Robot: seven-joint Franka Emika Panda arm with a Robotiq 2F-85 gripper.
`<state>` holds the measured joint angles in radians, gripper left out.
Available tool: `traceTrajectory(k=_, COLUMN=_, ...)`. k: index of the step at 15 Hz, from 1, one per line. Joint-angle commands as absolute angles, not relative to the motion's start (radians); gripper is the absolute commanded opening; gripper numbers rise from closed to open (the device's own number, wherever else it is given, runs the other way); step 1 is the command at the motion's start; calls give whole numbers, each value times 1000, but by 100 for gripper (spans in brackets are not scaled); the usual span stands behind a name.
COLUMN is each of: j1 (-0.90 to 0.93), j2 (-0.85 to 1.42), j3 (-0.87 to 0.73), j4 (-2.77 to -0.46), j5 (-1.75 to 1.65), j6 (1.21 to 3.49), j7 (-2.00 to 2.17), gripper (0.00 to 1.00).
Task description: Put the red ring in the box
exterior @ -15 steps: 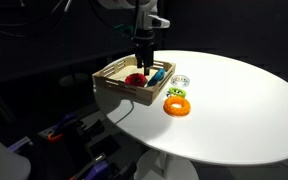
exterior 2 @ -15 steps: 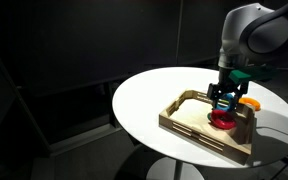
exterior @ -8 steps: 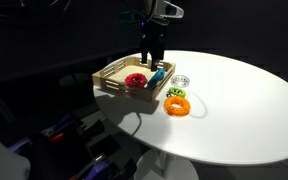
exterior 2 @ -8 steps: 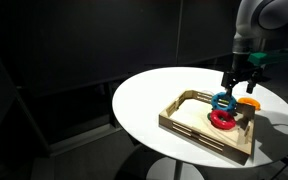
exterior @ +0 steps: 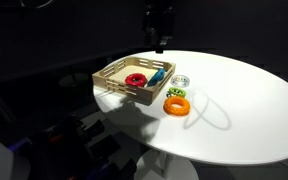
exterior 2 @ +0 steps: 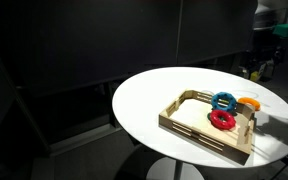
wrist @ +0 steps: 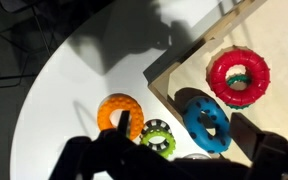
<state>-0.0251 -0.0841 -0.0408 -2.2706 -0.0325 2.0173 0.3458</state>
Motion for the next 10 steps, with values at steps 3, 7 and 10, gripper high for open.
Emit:
traceTrajectory(k=3, j1=-59, j2=-208, j3=-51, j4=-2261, j5=-31, j6=1902, j7=301, gripper=100)
traceTrajectory(k=7, j1=-73, j2=-256, j3=-53, j4=-2261, j5=-36, j6=1895, j7=265, gripper=100)
traceTrajectory(k=10, j1=-74, j2=-246, j3=-43, j4=-2266, j5=-30, j6=1917, j7=289, gripper=100)
